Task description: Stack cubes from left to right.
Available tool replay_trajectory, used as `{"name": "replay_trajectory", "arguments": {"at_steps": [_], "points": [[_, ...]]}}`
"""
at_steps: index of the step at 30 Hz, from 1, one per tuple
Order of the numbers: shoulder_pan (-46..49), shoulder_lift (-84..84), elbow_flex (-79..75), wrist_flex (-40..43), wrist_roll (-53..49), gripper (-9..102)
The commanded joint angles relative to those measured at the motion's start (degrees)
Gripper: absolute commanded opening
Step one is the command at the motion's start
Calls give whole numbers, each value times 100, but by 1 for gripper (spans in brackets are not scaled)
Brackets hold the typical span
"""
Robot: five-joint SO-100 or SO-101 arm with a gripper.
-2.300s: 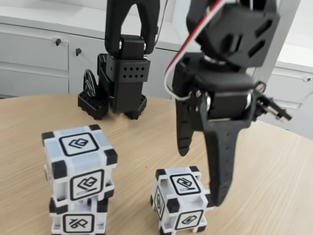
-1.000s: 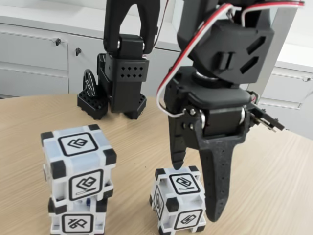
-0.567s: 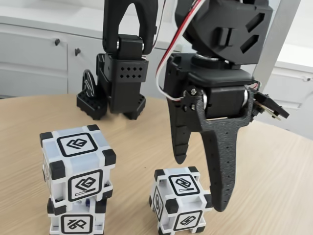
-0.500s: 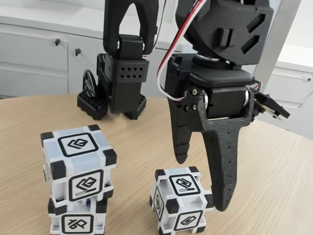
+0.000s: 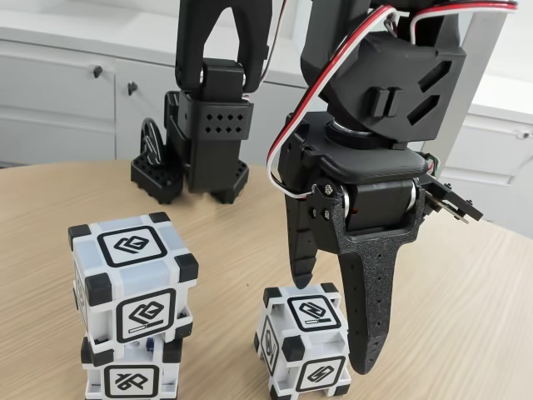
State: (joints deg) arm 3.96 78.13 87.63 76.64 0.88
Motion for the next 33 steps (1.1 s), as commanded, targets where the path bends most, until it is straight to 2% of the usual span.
{"name": "replay_trajectory", "arguments": {"at_steps": [1, 12, 23, 33], "points": [[26, 246, -35, 26, 0, 31], [0, 448, -18, 466, -141, 31], [70, 422, -18, 378, -264, 31], [79, -1090, -123, 369, -360, 30]]}}
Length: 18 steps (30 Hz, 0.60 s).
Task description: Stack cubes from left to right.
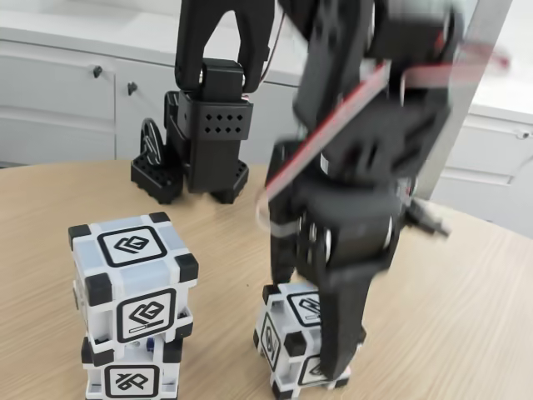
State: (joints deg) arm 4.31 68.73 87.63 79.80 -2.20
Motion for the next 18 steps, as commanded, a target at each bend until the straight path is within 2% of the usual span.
{"name": "replay_trajectory", "arguments": {"at_steps": [1, 18], "points": [[44, -158, -123, 53, -53, 30], [44, -141, -123, 132, 35, 18]]}}
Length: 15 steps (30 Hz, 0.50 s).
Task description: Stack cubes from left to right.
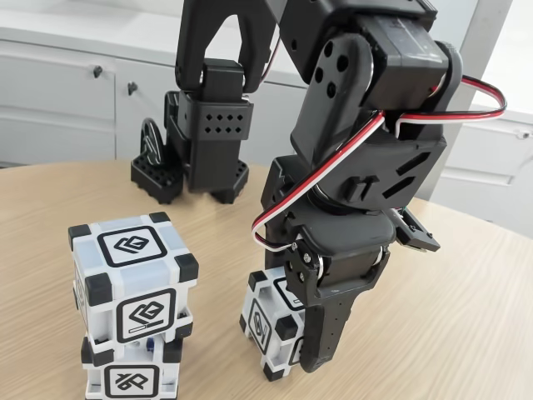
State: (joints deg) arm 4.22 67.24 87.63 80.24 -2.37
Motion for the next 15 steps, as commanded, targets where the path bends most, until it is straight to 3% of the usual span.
{"name": "replay_trajectory", "arguments": {"at_steps": [1, 5, 15], "points": [[53, 9, -132, 97, 62, 17], [62, 396, -132, 105, 114, 17], [53, 3375, -132, 105, 369, 17]]}}
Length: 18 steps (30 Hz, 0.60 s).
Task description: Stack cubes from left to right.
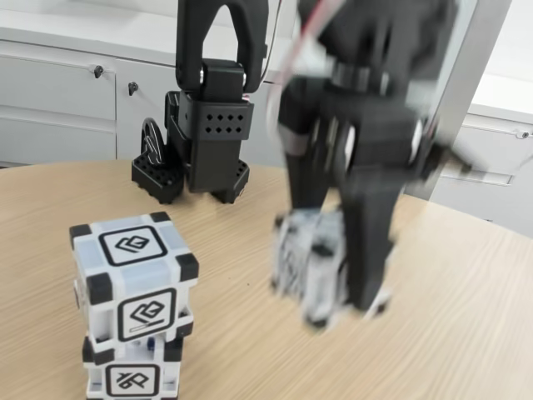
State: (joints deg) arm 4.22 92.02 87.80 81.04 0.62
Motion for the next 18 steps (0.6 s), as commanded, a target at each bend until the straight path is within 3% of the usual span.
{"name": "replay_trajectory", "arguments": {"at_steps": [1, 11, 18], "points": [[53, 1107, -149, 26, 70, 17], [70, 2549, -149, 79, -246, 18], [211, 3076, -149, 765, -615, 18]]}}
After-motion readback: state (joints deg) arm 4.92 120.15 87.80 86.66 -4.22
